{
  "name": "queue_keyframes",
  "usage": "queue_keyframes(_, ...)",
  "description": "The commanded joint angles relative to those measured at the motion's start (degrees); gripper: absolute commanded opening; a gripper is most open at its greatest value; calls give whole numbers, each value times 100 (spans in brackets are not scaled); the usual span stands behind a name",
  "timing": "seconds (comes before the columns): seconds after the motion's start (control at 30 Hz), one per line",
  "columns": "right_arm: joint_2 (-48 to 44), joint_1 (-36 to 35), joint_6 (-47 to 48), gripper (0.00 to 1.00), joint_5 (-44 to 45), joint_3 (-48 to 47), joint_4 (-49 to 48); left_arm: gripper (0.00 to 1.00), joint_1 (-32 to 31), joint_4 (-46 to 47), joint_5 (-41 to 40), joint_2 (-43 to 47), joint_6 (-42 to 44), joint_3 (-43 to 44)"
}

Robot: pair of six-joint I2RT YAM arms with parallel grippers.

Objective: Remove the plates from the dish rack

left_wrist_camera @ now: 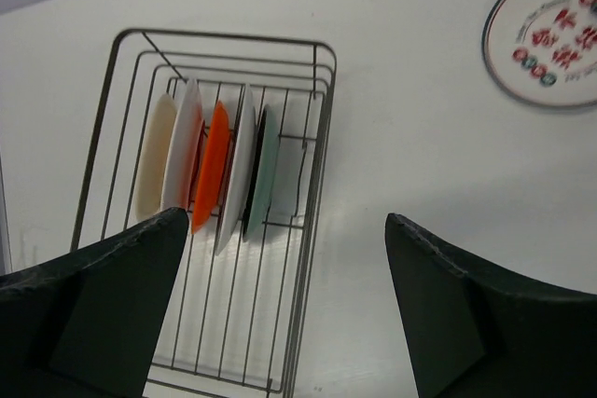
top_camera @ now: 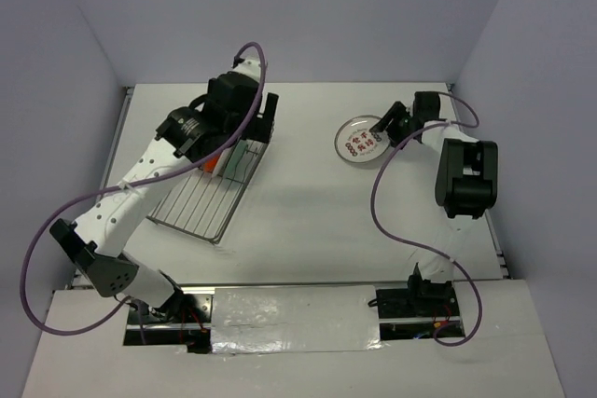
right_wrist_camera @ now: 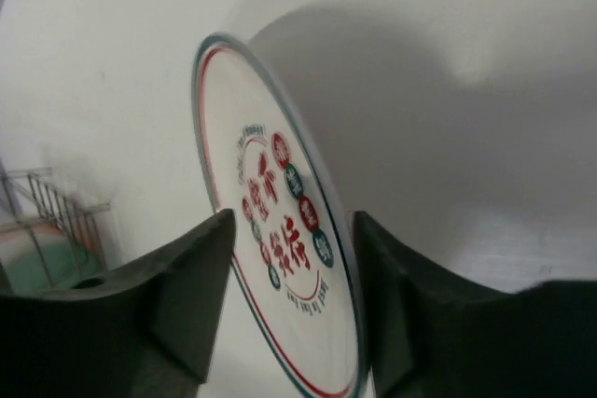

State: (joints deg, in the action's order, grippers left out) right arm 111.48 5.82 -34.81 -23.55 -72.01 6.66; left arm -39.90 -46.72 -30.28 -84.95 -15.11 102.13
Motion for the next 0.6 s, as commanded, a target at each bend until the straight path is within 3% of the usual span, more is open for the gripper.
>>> queue_keyframes(0.0, 286, -28, 396, 66, 674, -761, 1116, 100, 263, -252, 593, -13, -150, -481)
queue_keyframes(0.03, 295, -90, 344, 69, 1590, -901, 1519, 99, 429, -198, 750, -13, -141, -561)
queue_keyframes(0.07, 304, -143, 204, 76, 2060, -1268, 2506, 99, 544, -154, 874, -65, -150, -614)
queue_keyframes(0.1, 295, -265, 185, 92, 2396, -1411, 2934, 99, 649, -40, 1005, -109, -115, -719)
queue_keyframes(0.13, 243, -336, 107, 100, 3182, -1543, 3303, 99, 859, 22, 1102, -153, -97, -773)
queue_keyframes(0.2, 24, -468, -201, 100, 3645, -1624, 4184, 99, 1027, 206, 1366, -311, 61, -843)
queue_keyframes(0.33, -1626, -730, -98, 100, 3271, -413, 3267, 91, 1204, 312, 1429, -785, 263, -677)
queue_keyframes(0.37, -2195, -784, -79, 100, 3060, -80, 3194, 83, 1221, 313, 1455, -865, 342, -590)
queue_keyframes(0.47, -2753, -1030, 149, 100, 2795, 29, 3271, 72, 1300, 391, 1455, -1129, 482, -553)
queue_keyframes(0.57, -3008, -1364, 343, 100, 2838, 2, 3553, 70, 1476, 444, 1490, -1287, 509, -658)
